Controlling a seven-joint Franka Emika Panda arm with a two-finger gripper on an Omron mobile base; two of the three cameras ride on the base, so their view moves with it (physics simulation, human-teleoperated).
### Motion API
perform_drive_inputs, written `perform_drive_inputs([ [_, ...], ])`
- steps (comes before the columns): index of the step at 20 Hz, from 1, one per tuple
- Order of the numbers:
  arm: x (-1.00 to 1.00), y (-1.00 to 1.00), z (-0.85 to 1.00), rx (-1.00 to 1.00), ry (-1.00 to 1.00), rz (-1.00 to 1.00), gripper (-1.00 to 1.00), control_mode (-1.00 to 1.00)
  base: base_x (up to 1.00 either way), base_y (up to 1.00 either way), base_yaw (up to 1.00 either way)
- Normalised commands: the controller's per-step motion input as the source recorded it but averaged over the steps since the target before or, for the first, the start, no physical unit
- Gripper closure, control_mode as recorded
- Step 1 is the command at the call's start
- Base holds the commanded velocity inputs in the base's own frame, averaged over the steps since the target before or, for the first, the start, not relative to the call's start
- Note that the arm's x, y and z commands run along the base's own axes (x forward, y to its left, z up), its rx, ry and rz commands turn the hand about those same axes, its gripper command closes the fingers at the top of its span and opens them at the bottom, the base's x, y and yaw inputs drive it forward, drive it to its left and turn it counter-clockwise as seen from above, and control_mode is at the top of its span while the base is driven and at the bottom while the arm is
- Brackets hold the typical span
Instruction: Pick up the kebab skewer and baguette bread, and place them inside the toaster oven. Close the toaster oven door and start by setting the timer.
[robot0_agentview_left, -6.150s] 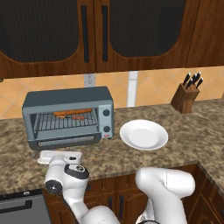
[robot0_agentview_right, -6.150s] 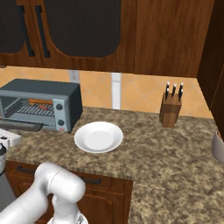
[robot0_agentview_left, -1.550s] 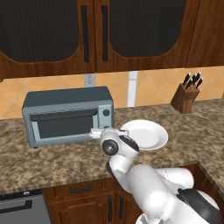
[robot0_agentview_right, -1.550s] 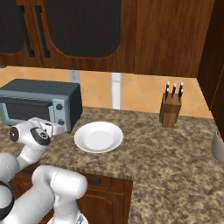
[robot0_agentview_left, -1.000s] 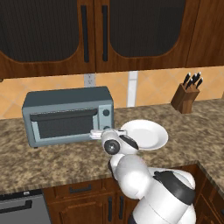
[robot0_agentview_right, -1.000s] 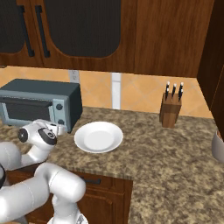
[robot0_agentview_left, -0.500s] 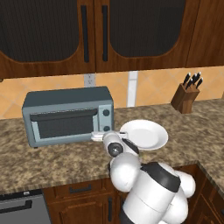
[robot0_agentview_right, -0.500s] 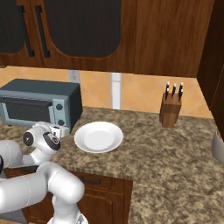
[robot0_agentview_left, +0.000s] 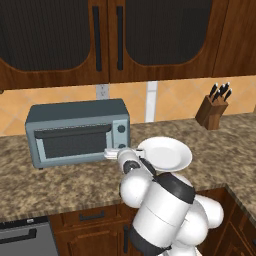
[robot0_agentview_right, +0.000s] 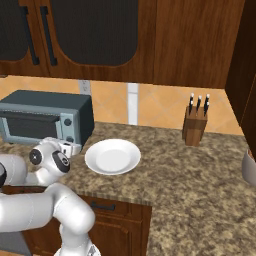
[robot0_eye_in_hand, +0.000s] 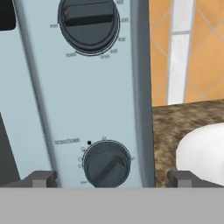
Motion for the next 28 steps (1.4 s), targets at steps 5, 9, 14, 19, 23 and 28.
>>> perform_drive_inputs([
  [5,0.15,0.03,0.00,0.00,0.00,0.00,-1.00,-1.00,0.00,0.00,0.00],
  [9,0.01,0.00,0.00,0.00,0.00,0.00,-1.00,-1.00,0.00,0.00,0.00],
  [14,0.00,0.00,0.00,0.00,0.00,0.00,-1.00,-1.00,0.00,0.00,0.00],
  [19,0.00,0.00,0.00,0.00,0.00,0.00,-1.00,-1.00,0.00,0.00,0.00],
  [23,0.03,0.01,0.00,0.00,0.00,0.00,-1.00,-1.00,0.00,0.00,0.00],
  [28,0.05,0.01,0.00,0.00,0.00,0.00,-1.00,-1.00,0.00,0.00,0.00],
])
